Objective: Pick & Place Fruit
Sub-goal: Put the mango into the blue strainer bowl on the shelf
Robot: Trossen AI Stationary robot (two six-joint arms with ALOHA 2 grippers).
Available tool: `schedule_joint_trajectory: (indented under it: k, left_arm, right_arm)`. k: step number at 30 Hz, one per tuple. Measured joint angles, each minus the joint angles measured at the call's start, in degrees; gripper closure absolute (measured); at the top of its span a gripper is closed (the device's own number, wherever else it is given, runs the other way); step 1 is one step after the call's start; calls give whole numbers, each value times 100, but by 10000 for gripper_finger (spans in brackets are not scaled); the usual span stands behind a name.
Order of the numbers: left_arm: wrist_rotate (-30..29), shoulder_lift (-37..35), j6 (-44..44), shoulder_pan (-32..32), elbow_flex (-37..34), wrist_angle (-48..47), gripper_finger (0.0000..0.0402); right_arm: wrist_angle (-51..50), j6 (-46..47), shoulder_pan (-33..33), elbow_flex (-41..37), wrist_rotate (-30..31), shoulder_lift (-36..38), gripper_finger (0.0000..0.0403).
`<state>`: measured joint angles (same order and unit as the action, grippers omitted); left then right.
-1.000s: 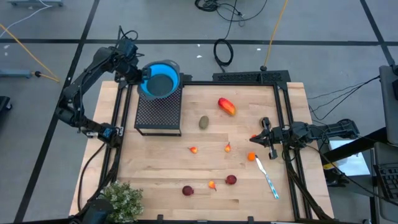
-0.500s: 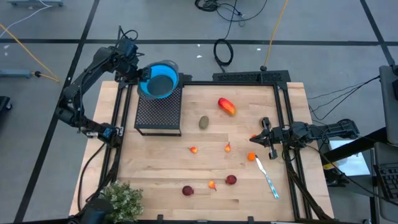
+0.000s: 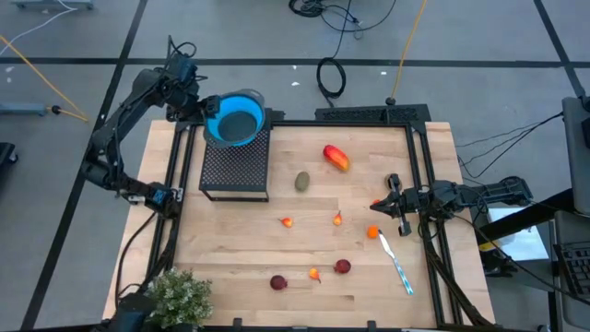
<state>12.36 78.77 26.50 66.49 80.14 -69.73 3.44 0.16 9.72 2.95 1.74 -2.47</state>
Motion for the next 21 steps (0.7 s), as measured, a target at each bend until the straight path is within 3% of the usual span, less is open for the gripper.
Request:
schedule_joint_trajectory:
  k: [11, 21]
  left_arm:
    - [109, -897, 396, 149, 0, 613, 156]
    - [116, -1764, 581, -440, 0, 1512, 156]
  right_arm:
    - [0, 0, 0, 0, 0, 1, 403]
    - [1, 2, 1, 1, 0, 1, 403]
